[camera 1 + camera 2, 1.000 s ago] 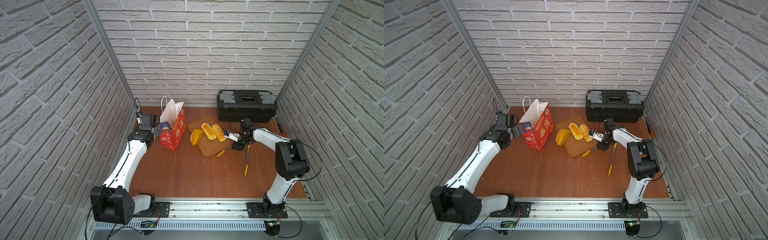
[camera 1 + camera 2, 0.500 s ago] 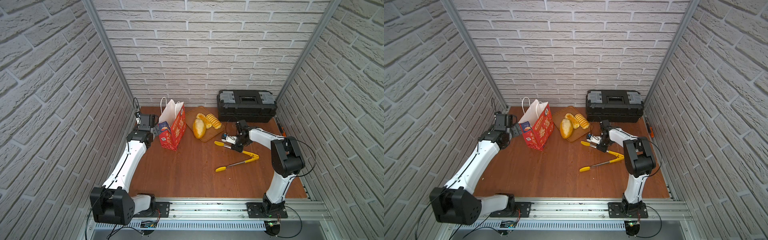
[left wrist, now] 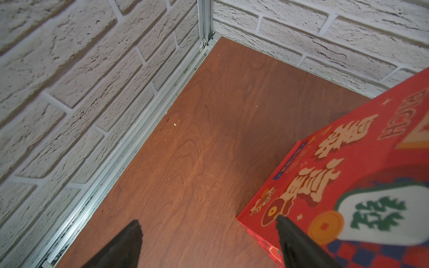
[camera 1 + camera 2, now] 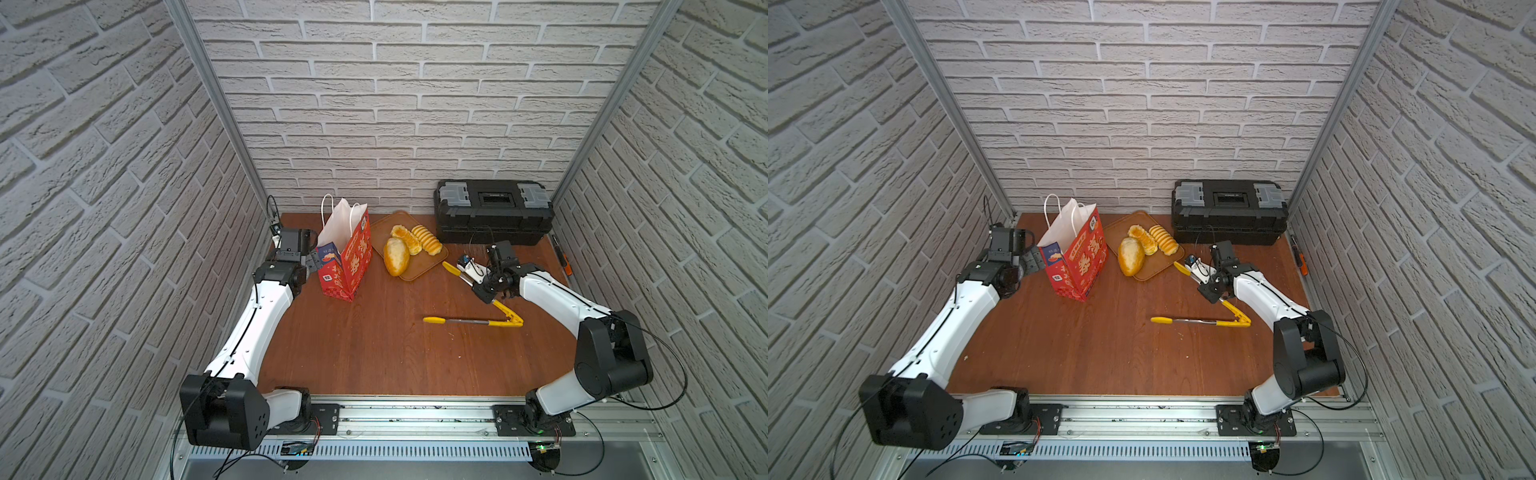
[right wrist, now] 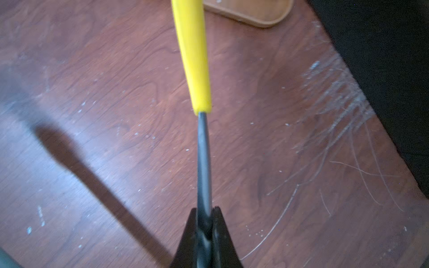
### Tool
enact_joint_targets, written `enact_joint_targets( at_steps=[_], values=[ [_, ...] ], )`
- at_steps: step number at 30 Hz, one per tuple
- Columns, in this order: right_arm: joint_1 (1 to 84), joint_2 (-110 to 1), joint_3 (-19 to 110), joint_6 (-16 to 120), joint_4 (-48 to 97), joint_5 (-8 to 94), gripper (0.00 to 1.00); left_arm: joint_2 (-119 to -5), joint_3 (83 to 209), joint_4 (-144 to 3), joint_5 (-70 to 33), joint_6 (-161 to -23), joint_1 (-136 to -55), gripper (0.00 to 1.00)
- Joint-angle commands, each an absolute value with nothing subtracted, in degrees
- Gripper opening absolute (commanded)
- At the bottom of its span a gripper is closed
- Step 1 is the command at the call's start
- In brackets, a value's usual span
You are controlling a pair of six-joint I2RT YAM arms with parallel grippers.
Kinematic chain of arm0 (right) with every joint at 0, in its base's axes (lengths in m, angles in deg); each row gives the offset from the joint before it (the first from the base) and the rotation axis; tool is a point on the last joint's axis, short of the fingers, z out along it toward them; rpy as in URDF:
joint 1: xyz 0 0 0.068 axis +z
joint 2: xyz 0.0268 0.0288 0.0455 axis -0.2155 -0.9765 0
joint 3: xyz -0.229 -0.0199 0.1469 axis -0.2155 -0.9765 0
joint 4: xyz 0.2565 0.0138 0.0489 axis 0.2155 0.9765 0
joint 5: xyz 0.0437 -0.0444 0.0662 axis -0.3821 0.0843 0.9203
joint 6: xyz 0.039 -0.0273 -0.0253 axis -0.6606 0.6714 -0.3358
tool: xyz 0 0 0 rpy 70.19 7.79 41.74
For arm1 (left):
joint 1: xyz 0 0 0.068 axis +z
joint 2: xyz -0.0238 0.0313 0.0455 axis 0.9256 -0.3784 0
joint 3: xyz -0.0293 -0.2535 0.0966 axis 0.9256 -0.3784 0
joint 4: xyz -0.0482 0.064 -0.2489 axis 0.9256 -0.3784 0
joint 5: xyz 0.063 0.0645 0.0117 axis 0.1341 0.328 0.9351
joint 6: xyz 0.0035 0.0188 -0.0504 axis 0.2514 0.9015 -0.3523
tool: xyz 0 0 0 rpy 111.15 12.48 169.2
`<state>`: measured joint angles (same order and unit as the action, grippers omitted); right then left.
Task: Pack bread into a paper bag
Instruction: Place the clamp at the center of the board.
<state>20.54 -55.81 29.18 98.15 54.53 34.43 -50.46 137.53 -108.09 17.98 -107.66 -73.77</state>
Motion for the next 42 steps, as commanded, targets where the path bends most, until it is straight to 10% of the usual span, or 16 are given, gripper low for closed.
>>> enact_joint_targets(
  at_steps=[1,22,30,38,41,42],
  values=[
    [15.7,-59.99,33.71,85.26,54.31,37.02,0.02,-49.5,137.92,-107.22,17.71,-107.98,-73.39,0.93],
    [11.36,-64.85,30.04,57.01,44.3,37.66,0.08,-48.77,138.17,-107.49,18.03,-107.83,-73.13,0.93],
    [11.31,-63.09,29.3,58.89,44.32,38.46,0.51,-49.24,138.25,-107.66,17.86,-108.4,-73.22,0.93],
    [11.83,-37.68,22.41,53.13,29.34,41.26,0.55,-48.11,138.95,-108.87,18.83,-107.83,-73.22,0.93],
    [11.64,-29.22,22.25,43.83,27.38,41.37,0.99,-47.68,139.07,-108.91,19.03,-108.46,-73.26,0.93],
    [11.65,-27.35,21.86,41.52,27.73,41.03,0.99,-47.56,139.13,-108.81,19.09,-108.64,-73.29,0.93]
  ],
)
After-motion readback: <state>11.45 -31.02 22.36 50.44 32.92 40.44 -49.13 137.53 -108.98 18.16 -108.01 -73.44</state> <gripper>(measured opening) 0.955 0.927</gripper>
